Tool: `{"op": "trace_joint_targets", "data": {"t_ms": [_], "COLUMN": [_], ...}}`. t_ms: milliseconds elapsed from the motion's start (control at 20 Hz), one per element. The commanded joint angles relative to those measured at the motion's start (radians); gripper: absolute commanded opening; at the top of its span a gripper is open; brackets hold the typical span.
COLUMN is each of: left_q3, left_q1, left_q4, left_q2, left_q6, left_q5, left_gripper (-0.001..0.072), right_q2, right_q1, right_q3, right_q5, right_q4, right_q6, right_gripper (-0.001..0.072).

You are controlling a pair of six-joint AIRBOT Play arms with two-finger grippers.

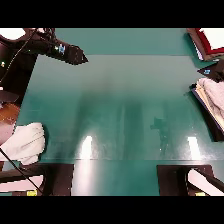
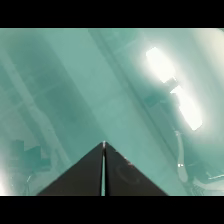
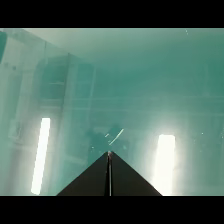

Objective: Fold the shirts.

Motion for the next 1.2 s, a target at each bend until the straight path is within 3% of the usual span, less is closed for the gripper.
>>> {"op": "trace_joint_targets", "data": {"t_ms": [0,550,750,950,1150], "left_q3": [0.000,0.000,0.002,-0.004,-0.166], "left_q1": [0.000,0.000,0.007,0.153,0.369], "left_q4": [0.000,0.000,0.005,0.105,0.254], "left_q2": [0.000,0.000,0.001,0.095,0.320], "left_q6": [0.000,0.000,-0.011,-0.057,-0.108], "left_q5": [0.000,0.000,0.055,-0.147,-0.197], "left_gripper": [0.0032,0.0032,0.0032,0.0031,0.0031], "right_q2": [0.000,0.000,0.000,0.000,0.000], "right_q1": [0.001,0.000,0.005,0.008,0.008], "right_q3": [0.000,0.000,0.000,0.000,0.000], "right_q5": [-0.001,-0.002,0.011,0.056,0.046], "right_q4": [0.000,0.000,0.001,0.005,0.006], "right_q6": [0.000,0.000,0.000,0.000,0.000], "right_gripper": [0.0017,0.0017,0.0017,0.0017,0.0017]}}
